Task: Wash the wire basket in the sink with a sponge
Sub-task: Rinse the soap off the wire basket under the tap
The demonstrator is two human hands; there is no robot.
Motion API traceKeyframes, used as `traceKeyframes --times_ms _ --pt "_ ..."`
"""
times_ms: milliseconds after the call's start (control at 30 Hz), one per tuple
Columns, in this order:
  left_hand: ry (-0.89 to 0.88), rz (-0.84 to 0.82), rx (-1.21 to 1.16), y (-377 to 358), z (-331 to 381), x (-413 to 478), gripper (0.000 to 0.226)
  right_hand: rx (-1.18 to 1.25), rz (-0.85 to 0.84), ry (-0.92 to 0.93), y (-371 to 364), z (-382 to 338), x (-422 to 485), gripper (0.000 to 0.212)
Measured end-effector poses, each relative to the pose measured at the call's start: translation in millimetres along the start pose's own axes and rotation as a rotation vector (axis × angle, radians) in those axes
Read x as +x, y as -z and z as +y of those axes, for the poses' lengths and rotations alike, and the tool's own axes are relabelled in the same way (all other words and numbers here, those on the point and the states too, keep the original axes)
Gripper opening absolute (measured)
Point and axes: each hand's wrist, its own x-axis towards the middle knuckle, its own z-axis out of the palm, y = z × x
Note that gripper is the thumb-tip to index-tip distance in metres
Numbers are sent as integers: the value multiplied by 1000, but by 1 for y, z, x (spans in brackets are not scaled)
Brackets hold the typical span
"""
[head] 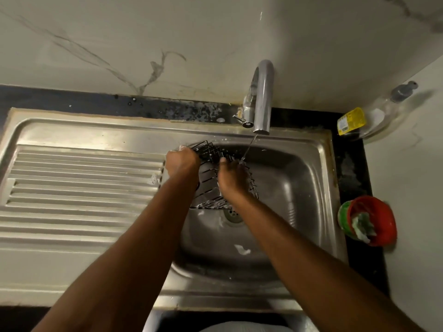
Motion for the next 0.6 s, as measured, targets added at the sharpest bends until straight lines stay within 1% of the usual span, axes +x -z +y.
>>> traceKeyframes --times_ms 33,67,133,167,200,267,300,333,367,400,500,567,600 --pt "12 -1 11 0 0 0 41 -1 -26 104 -2 -9 -16 75" --pt "17 5 18 1 0 0 42 -3 -32 169 2 -20 -28 74" --pt "36 5 12 2 -1 0 43 -42 -17 261 0 -26 -35 76" --pt "47 4 4 3 -2 1 44 -51 -32 245 0 -25 -29 78" --pt "53 5 0 3 -4 3 44 -17 -39 158 4 -23 -21 80" --pt "52 8 2 3 -5 1 41 31 13 -78 14 -14 8 81" --pt "54 0 -2 3 -6 -2 39 22 20 -169 19 -8 23 74" --pt "58 -7 -15 1 -6 -4 37 19 -18 -216 25 -4 37 66" --pt "52 -9 -30 -1 -6 -6 38 62 -89 -236 31 -3 47 60" --pt "46 -1 -47 -3 -5 -6 39 63 -155 -214 37 -7 47 56" --pt "51 -26 -53 -4 -3 -6 41 75 -223 -125 46 -28 24 51" --pt "52 -6 -61 -3 -1 -4 41 52 -159 -131 35 -41 11 56" --pt "63 3 -60 -3 -3 -2 40 0 -102 -164 28 -43 6 64"
